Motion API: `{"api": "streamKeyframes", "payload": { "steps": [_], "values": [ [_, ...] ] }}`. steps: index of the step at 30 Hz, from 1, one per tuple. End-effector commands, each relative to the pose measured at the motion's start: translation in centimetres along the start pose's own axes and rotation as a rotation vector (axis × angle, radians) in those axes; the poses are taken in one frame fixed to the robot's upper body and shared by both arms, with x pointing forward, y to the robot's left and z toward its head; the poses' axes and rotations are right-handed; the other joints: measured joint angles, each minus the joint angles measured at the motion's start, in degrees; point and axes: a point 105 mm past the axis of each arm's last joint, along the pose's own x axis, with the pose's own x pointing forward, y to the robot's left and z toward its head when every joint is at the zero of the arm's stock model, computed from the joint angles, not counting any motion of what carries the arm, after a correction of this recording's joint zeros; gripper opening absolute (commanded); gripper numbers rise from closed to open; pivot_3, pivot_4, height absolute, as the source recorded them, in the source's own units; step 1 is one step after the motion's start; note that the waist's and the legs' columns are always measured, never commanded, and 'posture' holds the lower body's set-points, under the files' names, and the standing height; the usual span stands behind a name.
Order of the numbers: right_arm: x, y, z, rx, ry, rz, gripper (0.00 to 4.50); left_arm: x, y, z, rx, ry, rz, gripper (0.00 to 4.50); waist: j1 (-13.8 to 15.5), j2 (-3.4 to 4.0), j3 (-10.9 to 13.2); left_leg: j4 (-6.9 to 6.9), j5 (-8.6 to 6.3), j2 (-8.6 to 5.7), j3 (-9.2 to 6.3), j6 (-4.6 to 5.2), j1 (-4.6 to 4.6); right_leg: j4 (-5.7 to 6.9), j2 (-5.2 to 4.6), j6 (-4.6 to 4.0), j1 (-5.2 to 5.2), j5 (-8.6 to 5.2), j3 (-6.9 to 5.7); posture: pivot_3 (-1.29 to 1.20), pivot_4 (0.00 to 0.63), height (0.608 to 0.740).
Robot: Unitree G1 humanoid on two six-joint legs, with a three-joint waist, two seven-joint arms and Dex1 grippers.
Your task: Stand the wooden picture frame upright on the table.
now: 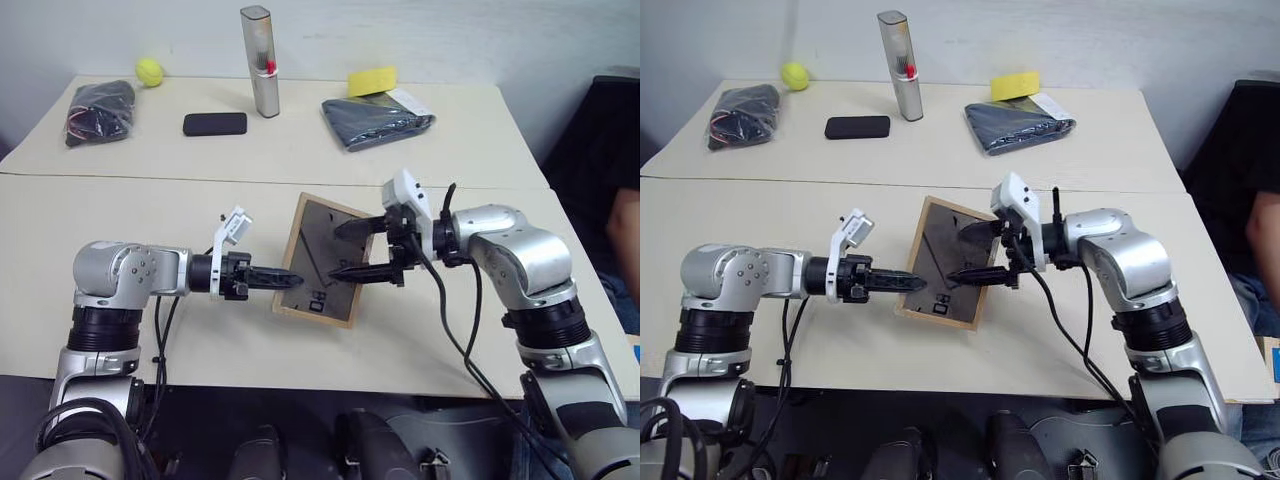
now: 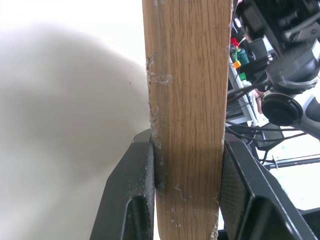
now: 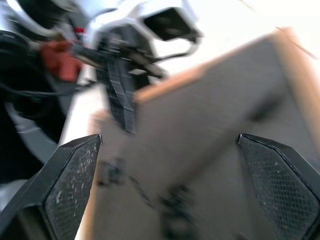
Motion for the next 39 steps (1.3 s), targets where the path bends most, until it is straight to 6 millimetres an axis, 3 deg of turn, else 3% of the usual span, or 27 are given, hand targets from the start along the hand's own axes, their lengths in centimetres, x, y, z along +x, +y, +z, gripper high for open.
{"api": "streamKeyframes", "payload": {
  "steps": [1,5,12,15,18,23,26,31,34,37,39],
  "values": [
    [0.3,1.8,1.4,-0.03,-0.037,0.066,4.5,-0.3,-0.7,1.7,0.063,-0.044,-0.017,1.24,-0.1,0.0,0.0,0.0,0.0,0.0,0.0,0.0,0.0,0.0,0.0,0.0,-0.01,0.0,0.0,0.0,0.15,0.74],
    [-0.1,1.6,1.7,-0.039,-0.04,0.02,4.5,-0.6,-0.3,1.5,0.066,-0.037,-0.006,1.24,-0.2,0.0,0.0,0.0,0.0,0.0,0.0,-0.01,0.02,0.02,0.01,0.0,0.0,0.0,0.01,0.0,0.15,0.74],
    [-4.8,1.0,1.6,-0.109,0.02,-0.143,4.5,-0.6,-0.1,1.8,0.065,-0.037,-0.002,1.24,0.4,-0.01,0.0,-0.01,-0.01,-0.03,-0.02,0.02,-0.02,-0.07,-0.04,0.0,0.01,0.0,-0.01,0.0,0.15,0.74],
    [-7.5,-1.0,-0.3,-0.32,0.166,-0.326,4.5,-0.5,-0.2,2.2,0.063,-0.041,-0.005,1.24,0.6,-0.02,0.0,-0.02,-0.02,-0.03,-0.02,0.03,-0.02,-0.09,-0.01,0.0,0.02,0.0,-0.01,0.0,0.15,0.74],
    [-8.7,-2.4,-3.0,-0.775,0.344,-0.415,4.5,-0.6,-0.6,2.3,0.062,-0.031,-0.021,1.24,0.7,-0.07,0.0,-0.04,-0.02,-0.07,0.01,0.03,-0.02,-0.13,0.01,0.01,0.03,0.0,0.03,0.0,0.15,0.74],
    [-7.1,-3.3,-3.6,-1.336,0.29,-0.457,4.5,-0.8,-1.5,2.7,0.05,-0.022,-0.057,1.24,-0.8,-0.11,0.1,-0.06,0.01,-0.05,0.27,0.0,0.08,0.01,0.09,0.06,-0.03,0.02,0.26,0.0,0.15,0.74],
    [-5.8,-3.7,-2.4,-1.537,0.189,-0.495,4.5,-1.0,-2.1,2.8,0.036,-0.014,-0.081,1.24,-1.6,-0.11,0.1,-0.05,0.06,-0.01,0.3,-0.08,0.1,0.14,0.12,0.04,-0.1,0.01,0.3,0.0,0.15,0.74],
    [-3.8,-4.1,-0.7,-1.716,0.044,-0.541,4.5,-1.0,-2.4,2.3,0.035,0.015,-0.082,1.24,-1.9,-0.11,0.1,-0.05,0.11,0.02,0.41,-0.15,0.1,0.33,0.15,-0.06,-0.29,-0.04,0.38,0.0,0.15,0.74],
    [-1.8,-4.5,-0.9,-1.763,0.007,-0.51,3.96,-1.1,-2.4,2.4,0.034,0.01,-0.08,1.24,-1.9,-0.11,0.1,-0.03,0.12,0.03,0.42,-0.17,0.08,0.4,0.15,-0.08,-0.32,-0.05,0.39,0.0,0.15,0.74],
    [-0.9,-5.2,-1.0,-1.776,-0.017,-0.529,2.96,-1.5,-2.3,2.4,0.039,0.0,-0.067,1.24,-2.0,-0.11,0.1,-0.02,0.14,0.01,0.49,-0.19,0.1,0.47,0.15,-0.08,-0.39,-0.06,0.46,0.0,0.15,0.74],
    [-0.8,-5.5,-0.8,-1.793,-0.028,-0.541,2.44,-2.1,-2.2,2.2,0.039,0.0,-0.051,1.96,-2.0,-0.11,0.1,-0.04,0.16,0.02,0.51,-0.21,0.01,0.52,0.15,-0.1,-0.52,-0.06,0.47,0.0,0.15,0.74]
  ]
}}
